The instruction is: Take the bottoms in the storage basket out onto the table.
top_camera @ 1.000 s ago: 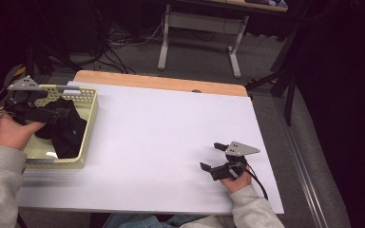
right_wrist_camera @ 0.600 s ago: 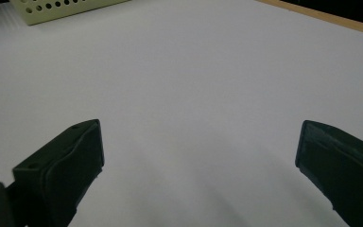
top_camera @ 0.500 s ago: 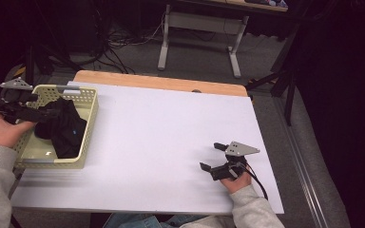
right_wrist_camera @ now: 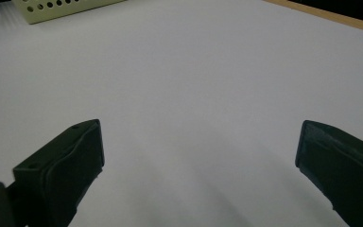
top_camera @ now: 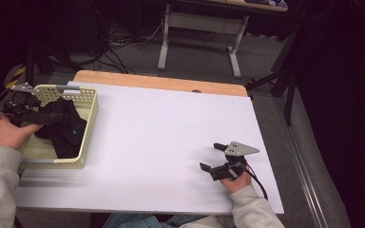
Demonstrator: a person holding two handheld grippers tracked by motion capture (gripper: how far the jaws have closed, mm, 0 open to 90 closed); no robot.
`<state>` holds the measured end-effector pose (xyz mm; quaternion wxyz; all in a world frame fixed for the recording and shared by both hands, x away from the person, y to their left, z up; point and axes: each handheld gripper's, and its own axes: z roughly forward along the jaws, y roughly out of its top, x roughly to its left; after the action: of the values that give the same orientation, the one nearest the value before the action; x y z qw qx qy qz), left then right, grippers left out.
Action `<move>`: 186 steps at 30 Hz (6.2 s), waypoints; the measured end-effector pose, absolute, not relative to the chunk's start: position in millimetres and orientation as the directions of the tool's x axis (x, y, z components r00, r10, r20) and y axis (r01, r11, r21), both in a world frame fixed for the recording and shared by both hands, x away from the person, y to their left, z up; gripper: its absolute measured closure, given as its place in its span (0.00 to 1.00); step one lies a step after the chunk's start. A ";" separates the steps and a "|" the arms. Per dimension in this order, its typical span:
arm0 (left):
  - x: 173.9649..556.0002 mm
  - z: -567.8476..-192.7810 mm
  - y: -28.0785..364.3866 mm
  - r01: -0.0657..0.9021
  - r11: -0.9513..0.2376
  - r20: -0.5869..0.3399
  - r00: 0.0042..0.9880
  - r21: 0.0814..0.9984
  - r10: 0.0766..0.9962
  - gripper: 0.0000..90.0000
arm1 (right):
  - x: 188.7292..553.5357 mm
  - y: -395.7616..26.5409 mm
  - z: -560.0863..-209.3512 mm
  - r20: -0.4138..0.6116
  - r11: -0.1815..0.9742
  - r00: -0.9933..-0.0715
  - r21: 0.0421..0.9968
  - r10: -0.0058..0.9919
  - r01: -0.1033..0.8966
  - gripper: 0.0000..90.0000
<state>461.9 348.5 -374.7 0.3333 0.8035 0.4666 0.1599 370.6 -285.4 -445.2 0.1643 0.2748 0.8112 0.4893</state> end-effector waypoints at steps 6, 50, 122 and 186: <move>466.2 -382.2 345.7 0.662 -0.349 -0.061 0.512 0.663 0.857 0.01 | 370.8 -285.4 -445.3 0.003 0.371 -0.794 0.884 0.607 0.286 0.03; 450.0 -353.0 341.0 0.612 -0.369 -0.006 0.521 0.699 0.853 0.77 | 371.3 -285.0 -445.8 0.014 0.367 -0.797 0.882 0.604 0.294 0.04; 403.3 -251.6 248.3 0.337 -0.432 0.005 0.783 0.837 0.622 0.77 | 370.8 -284.7 -445.4 0.018 0.366 -0.804 0.884 0.595 0.291 0.03; 457.0 -371.8 80.4 0.311 -0.386 -0.124 0.890 0.868 0.438 0.70 | 371.1 -282.4 -446.4 0.007 0.381 -0.800 0.877 0.600 0.294 0.03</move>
<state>457.0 80.4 -371.8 0.5060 0.8302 0.2255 0.0625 371.1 -282.4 -446.4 0.1580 0.2737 0.8158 0.4844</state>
